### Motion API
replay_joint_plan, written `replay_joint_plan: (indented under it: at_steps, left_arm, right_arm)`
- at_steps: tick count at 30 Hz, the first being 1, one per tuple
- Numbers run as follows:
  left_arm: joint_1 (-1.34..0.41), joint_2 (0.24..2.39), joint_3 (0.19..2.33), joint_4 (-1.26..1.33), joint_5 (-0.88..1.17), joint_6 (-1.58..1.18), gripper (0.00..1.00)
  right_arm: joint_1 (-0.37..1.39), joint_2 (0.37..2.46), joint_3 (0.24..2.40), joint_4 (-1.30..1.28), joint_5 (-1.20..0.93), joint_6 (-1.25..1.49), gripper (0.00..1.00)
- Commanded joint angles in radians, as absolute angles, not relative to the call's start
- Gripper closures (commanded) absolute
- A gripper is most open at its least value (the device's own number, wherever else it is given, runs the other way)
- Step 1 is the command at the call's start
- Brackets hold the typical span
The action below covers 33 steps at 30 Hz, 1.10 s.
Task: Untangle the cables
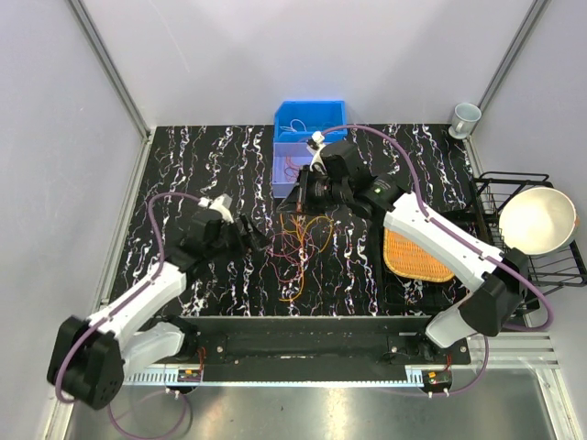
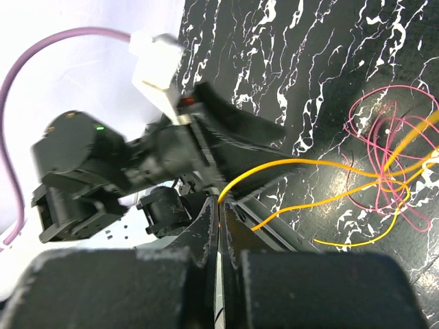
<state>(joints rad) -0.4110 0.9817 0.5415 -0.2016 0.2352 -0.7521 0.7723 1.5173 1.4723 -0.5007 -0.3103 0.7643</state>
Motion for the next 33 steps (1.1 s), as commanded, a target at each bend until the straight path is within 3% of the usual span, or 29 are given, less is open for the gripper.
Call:
replay_joint_plan:
  at_steps: [1, 15, 23, 29, 30, 31, 32, 33]
  left_arm:
    - [-0.471, 1.084, 0.557, 0.018, 0.255, -0.793, 0.21]
    - [-0.577, 1.316, 0.603, 0.233, 0.167, -0.922, 0.3]
    - [-0.63, 1.336, 0.61, 0.233, 0.042, -0.992, 0.27]
    - [-0.661, 1.429, 0.655, 0.248, -0.035, -1.02, 0.48]
    - [-0.666, 1.442, 0.675, 0.25, -0.046, -1.019, 0.75]
    - [-0.669, 1.456, 0.684, 0.252, -0.048, -1.012, 0.93]
    - [-0.672, 1.475, 0.693, 0.241, -0.046, -1.009, 1.0]
    - [-0.672, 1.482, 0.712, 0.232, -0.045, -1.005, 1.0]
  right_arm:
    - [0.779, 1.471, 1.471, -0.471, -0.341, 0.753, 1.0]
    - [0.776, 1.447, 1.443, -0.471, -0.33, 0.746, 1.0]
    - [0.778, 1.437, 1.434, -0.471, -0.328, 0.746, 1.0]
    - [0.778, 1.43, 1.434, -0.469, -0.331, 0.741, 1.0]
    - [0.778, 1.427, 1.433, -0.469, -0.333, 0.741, 1.0]
    - [0.778, 1.425, 1.431, -0.471, -0.333, 0.738, 1.0]
    - [0.776, 1.422, 1.43, -0.469, -0.333, 0.738, 1.0]
    - [0.775, 1.414, 1.428, -0.472, -0.333, 0.735, 1.0]
